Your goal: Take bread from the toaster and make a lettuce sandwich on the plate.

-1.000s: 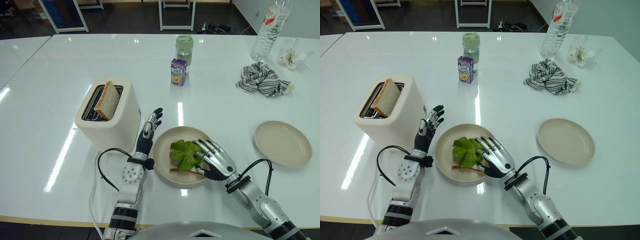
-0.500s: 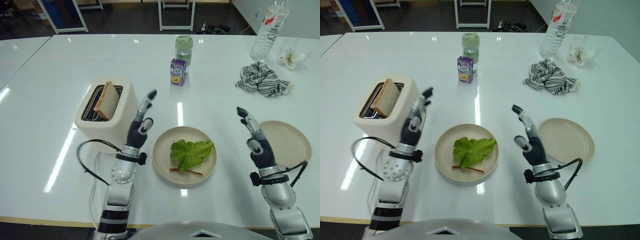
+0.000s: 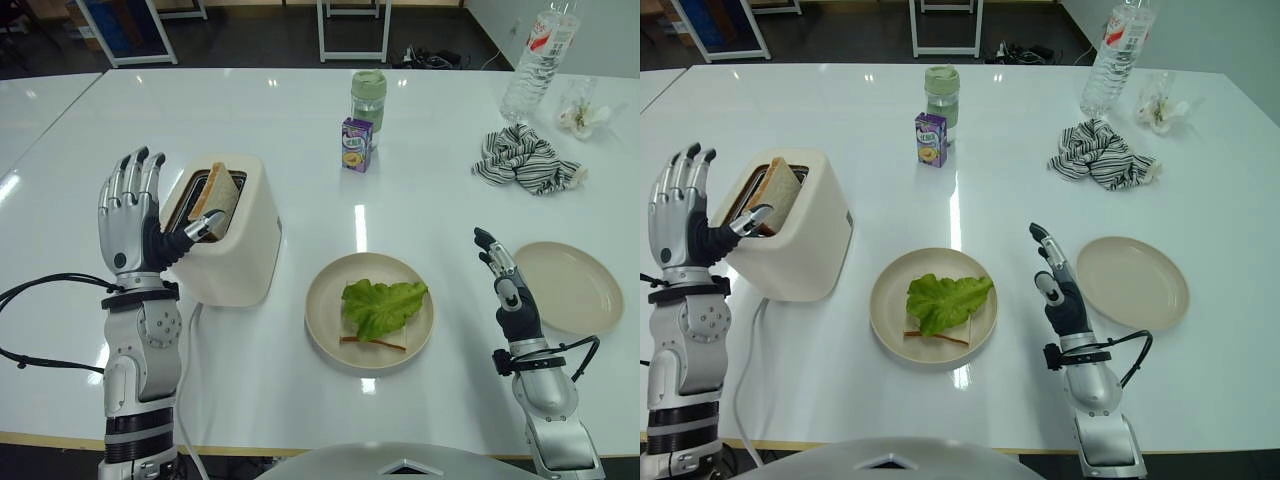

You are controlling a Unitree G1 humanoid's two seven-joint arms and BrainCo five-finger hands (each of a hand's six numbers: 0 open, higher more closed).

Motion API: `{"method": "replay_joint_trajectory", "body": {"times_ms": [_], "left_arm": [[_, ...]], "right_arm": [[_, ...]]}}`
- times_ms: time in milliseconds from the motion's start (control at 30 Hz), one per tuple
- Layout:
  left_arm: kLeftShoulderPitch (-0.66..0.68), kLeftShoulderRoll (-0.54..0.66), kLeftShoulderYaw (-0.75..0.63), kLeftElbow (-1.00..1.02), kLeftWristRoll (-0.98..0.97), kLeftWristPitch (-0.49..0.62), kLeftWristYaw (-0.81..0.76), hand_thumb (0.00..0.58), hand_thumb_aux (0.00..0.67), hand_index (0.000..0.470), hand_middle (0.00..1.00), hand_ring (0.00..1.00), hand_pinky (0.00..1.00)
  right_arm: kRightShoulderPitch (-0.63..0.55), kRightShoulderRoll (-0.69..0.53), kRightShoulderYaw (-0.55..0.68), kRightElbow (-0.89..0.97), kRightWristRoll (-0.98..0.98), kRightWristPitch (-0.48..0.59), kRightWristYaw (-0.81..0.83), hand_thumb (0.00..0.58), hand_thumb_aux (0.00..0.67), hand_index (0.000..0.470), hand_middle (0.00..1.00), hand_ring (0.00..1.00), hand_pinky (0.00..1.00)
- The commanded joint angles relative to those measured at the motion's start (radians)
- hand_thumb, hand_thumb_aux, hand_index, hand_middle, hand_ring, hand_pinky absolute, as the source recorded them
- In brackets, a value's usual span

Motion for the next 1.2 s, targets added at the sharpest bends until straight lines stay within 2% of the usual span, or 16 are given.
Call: {"method": "replay_joint_trajectory", "body": {"times_ms": [33, 200, 233, 267, 300, 333, 367, 400, 433, 667, 800, 867, 1033, 1133, 1200], "left_arm": [[-0.021, 0.016, -0.039, 0.058, -0.021, 0.05, -0.05, 0.0, 0.0, 0.0, 0.0, 0.0, 0.0], [-0.041, 0.016, -0.081, 0.1, -0.055, 0.084, -0.093, 0.0, 0.0, 0.0, 0.0, 0.0, 0.0], [-0.04, 0.018, -0.085, 0.1, -0.063, 0.087, -0.095, 0.223, 0.145, 0.101, 0.0, 0.0, 0.0], [-0.04, 0.019, -0.086, 0.101, -0.075, 0.086, -0.095, 0.436, 0.336, 0.236, 0.0, 0.0, 0.0], [-0.038, 0.021, -0.085, 0.098, -0.084, 0.082, -0.091, 0.534, 0.481, 0.337, 0.0, 0.0, 0.0], [-0.037, 0.023, -0.087, 0.094, -0.085, 0.078, -0.077, 0.58, 0.67, 0.47, 0.0, 0.0, 0.0], [-0.036, 0.024, -0.089, 0.088, -0.083, 0.074, -0.057, 0.58, 0.67, 0.47, 0.17, 0.17, 0.17], [-0.035, 0.025, -0.089, 0.082, -0.085, 0.068, -0.04, 0.58, 0.67, 0.47, 0.51, 0.51, 0.51], [-0.034, 0.024, -0.089, 0.073, -0.085, 0.056, -0.016, 0.58, 0.67, 0.47, 1.0, 1.0, 1.0], [-0.033, 0.02, -0.092, 0.012, -0.108, -0.081, 0.125, 0.58, 0.67, 0.47, 1.0, 1.0, 1.0], [-0.023, 0.053, -0.042, -0.077, -0.086, -0.273, 0.336, 0.58, 0.67, 0.47, 1.0, 1.0, 1.0], [-0.02, 0.065, -0.01, -0.113, -0.112, -0.341, 0.377, 0.58, 0.67, 0.47, 1.0, 1.0, 1.0], [-0.015, 0.05, -0.005, -0.2, -0.416, -0.481, 0.257, 0.58, 0.67, 0.47, 1.0, 1.0, 1.0], [-0.027, 0.033, -0.062, -0.249, -0.666, -0.461, 0.109, 0.58, 0.67, 0.47, 1.0, 1.0, 1.0], [-0.038, -0.001, -0.13, -0.27, -0.858, -0.379, 0.0, 0.58, 0.67, 0.47, 1.0, 1.0, 1.0]], "right_arm": [[-0.003, 0.01, -0.012, 0.017, -0.013, 0.001, 0.015, 0.0, 0.0, 0.0, 0.0, 0.0, 0.0], [-0.004, 0.019, -0.014, 0.032, -0.029, -0.003, 0.022, 0.0, 0.0, 0.0, 0.0, 0.0, 0.0], [-0.004, 0.021, -0.014, 0.034, -0.031, -0.004, 0.023, 0.0, 0.0, 0.0, 0.0, 0.0, 0.0], [-0.003, 0.022, -0.014, 0.035, -0.033, -0.004, 0.024, 0.0, 0.0, 0.0, 0.0, 0.0, 0.0], [-0.002, 0.023, -0.015, 0.036, -0.034, -0.005, 0.026, 0.0, 0.0, 0.0, 0.0, 0.0, 0.0], [-0.001, 0.024, -0.016, 0.037, -0.035, -0.005, 0.027, 0.0, 0.0, 0.0, 0.0, 0.0, 0.0], [-0.001, 0.025, -0.018, 0.041, -0.04, -0.006, 0.026, 0.0, 0.0, 0.0, 0.0, 0.0, 0.0], [-0.001, 0.025, -0.02, 0.046, -0.047, -0.007, 0.025, 0.0, 0.0, 0.0, 0.0, 0.0, 0.0], [-0.002, 0.025, -0.021, 0.053, -0.052, -0.009, 0.024, 0.0, 0.0, 0.0, 0.0, 0.0, 0.0], [-0.003, 0.034, -0.026, 0.075, -0.07, -0.016, 0.014, 0.0, 0.0, 0.0, 0.0, 0.0, 0.0], [-0.004, 0.038, -0.026, 0.085, -0.077, -0.019, 0.012, 0.0, 0.0, 0.0, 0.0, 0.0, 0.0], [-0.005, 0.041, -0.027, 0.088, -0.08, -0.019, 0.012, 0.0, 0.0, 0.0, 0.0, 0.0, 0.0], [-0.019, 0.057, -0.05, 0.097, -0.059, -0.008, 0.001, 0.0, 0.0, 0.0, 0.0, 0.0, 0.0], [-0.028, 0.084, -0.088, 0.102, -0.017, 0.014, -0.011, 0.0, 0.0, 0.0, 0.0, 0.0, 0.0], [-0.032, 0.097, -0.112, 0.106, 0.006, 0.027, -0.019, 0.0, 0.0, 0.0, 0.0, 0.0, 0.0]]}}
